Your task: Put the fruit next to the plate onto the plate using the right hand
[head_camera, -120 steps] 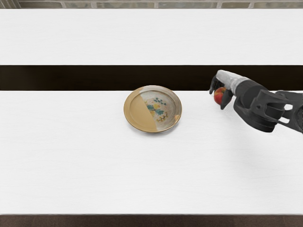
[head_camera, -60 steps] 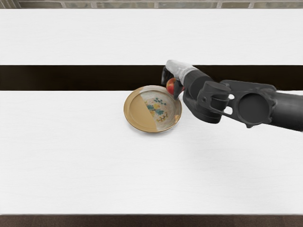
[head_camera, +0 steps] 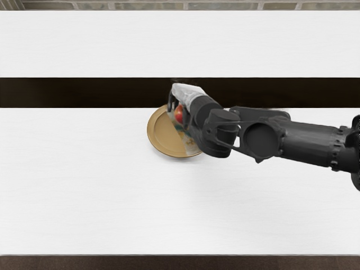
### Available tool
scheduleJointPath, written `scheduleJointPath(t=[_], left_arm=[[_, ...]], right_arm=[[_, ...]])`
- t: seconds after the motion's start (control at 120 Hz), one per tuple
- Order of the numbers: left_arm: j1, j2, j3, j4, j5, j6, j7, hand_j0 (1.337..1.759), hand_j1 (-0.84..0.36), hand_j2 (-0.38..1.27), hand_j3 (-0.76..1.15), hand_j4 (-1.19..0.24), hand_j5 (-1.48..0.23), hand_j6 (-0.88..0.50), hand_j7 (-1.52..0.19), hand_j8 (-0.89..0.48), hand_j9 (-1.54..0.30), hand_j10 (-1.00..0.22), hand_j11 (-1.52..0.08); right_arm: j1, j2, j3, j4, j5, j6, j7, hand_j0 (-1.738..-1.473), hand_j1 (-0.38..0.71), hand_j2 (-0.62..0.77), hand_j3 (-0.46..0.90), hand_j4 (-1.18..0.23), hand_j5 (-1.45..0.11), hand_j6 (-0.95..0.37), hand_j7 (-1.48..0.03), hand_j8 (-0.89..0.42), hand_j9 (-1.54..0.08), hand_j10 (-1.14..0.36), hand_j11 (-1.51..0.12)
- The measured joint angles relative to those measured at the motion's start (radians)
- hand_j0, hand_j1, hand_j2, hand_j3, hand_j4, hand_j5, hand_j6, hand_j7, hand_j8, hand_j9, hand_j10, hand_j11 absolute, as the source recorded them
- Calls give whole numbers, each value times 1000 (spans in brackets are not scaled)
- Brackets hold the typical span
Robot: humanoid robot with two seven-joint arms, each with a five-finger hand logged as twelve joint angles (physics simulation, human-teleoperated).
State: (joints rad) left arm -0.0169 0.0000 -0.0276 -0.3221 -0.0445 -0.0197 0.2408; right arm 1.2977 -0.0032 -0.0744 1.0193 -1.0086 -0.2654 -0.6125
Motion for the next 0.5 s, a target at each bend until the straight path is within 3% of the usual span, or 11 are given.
scheduleJointPath(t=[0.1, 0.275, 0.5], left_arm=[[0, 0, 0, 0, 0, 0, 0, 1658, 349, 0, 0, 0, 0, 0, 0, 0, 0, 0, 0], [0, 0, 0, 0, 0, 0, 0, 1658, 349, 0, 0, 0, 0, 0, 0, 0, 0, 0, 0], [1, 0, 0, 0, 0, 0, 0, 1658, 349, 0, 0, 0, 0, 0, 0, 0, 0, 0, 0]], right_arm=[[-6, 2, -13, -8, 0, -1, 0, -1651, 152, 208, 0, -744, -1040, -610, -995, -438, -1030, -610, -1032], [3, 3, -39, -51, 6, -52, 1, -1655, -107, 86, 0, -343, -477, -289, -458, -212, -473, -289, -474], [54, 3, 5, -54, 89, -59, 2, -1657, -248, 26, 0, -133, -182, -116, -176, -90, -181, -115, -181]])
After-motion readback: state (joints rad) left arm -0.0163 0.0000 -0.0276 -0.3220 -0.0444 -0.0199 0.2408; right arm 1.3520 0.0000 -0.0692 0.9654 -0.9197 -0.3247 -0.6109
